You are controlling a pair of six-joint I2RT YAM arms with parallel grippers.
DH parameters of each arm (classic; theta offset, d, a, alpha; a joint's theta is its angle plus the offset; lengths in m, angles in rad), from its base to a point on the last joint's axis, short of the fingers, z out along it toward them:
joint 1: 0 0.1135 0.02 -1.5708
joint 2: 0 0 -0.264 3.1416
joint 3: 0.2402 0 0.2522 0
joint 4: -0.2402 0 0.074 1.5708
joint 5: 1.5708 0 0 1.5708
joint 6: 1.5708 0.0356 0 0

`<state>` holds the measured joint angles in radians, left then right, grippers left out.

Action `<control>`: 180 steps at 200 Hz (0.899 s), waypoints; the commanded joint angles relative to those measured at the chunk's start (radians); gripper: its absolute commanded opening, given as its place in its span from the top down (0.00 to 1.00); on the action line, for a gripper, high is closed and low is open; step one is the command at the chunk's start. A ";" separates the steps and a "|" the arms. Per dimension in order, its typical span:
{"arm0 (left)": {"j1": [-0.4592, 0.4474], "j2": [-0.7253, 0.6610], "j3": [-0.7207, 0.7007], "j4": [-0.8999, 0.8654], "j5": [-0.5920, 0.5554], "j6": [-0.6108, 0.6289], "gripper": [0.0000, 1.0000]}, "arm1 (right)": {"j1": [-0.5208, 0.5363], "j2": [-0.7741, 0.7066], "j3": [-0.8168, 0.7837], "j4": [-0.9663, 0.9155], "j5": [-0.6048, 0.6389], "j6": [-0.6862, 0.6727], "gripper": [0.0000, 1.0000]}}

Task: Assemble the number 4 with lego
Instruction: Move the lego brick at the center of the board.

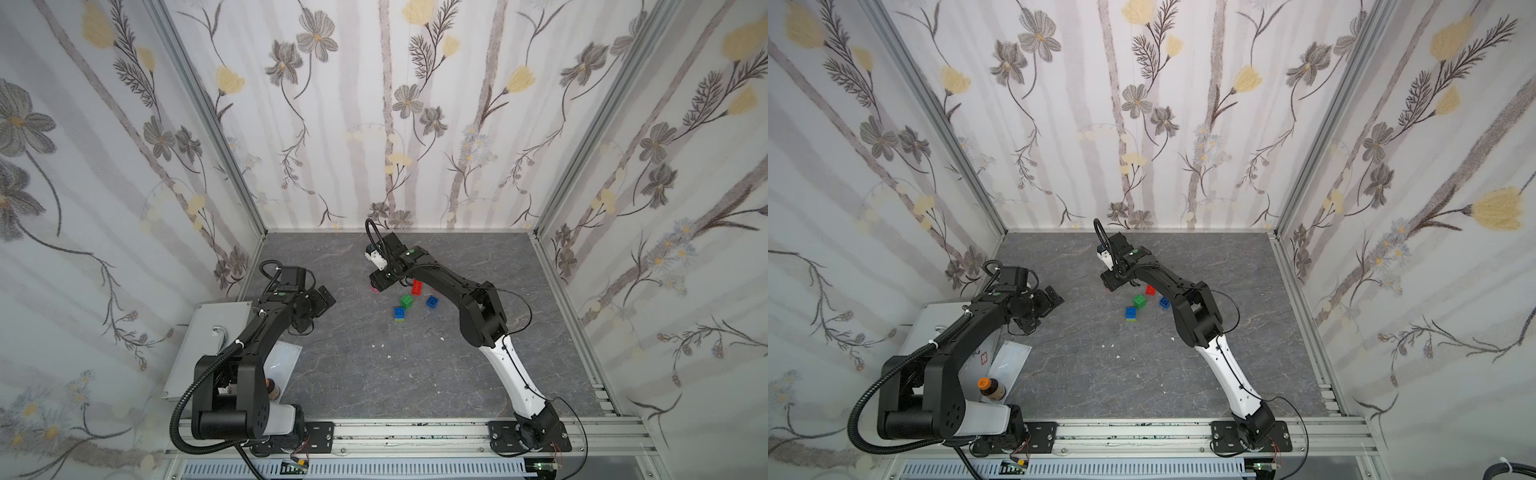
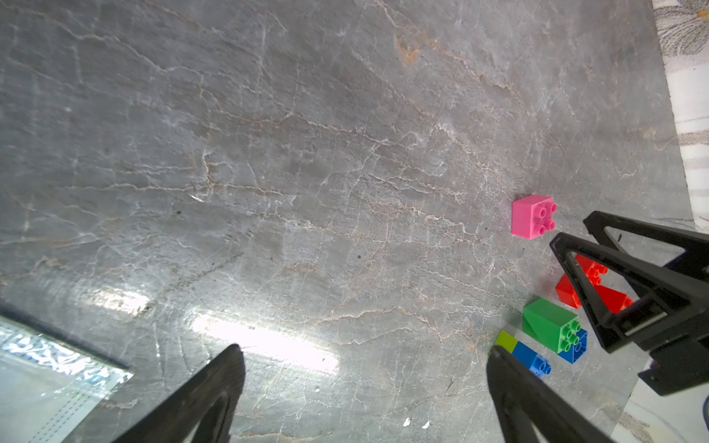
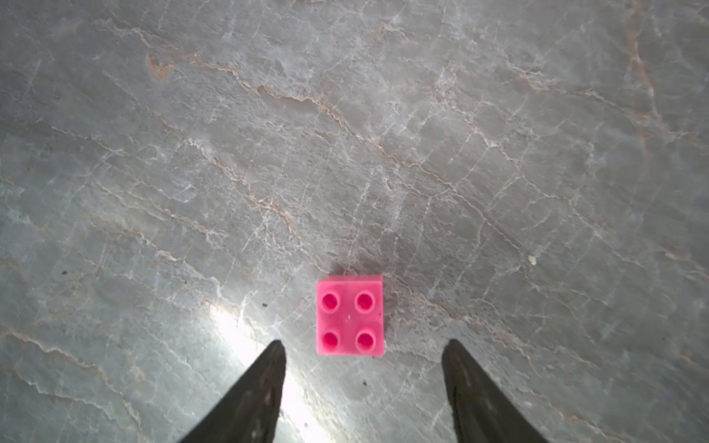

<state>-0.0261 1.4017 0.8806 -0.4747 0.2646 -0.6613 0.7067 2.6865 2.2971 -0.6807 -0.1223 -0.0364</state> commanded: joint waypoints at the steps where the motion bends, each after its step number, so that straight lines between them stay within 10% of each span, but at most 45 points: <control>1: 0.004 0.008 -0.003 0.014 0.007 0.009 0.00 | 0.000 0.028 0.043 0.013 -0.046 0.040 0.36; 180: 0.049 0.072 0.014 0.029 0.038 0.049 0.00 | 0.020 0.118 0.130 -0.089 -0.061 0.382 0.50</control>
<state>0.0143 1.4639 0.8833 -0.4587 0.2935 -0.6273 0.7158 2.7811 2.4142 -0.7509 -0.1818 0.2695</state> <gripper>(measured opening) 0.997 0.502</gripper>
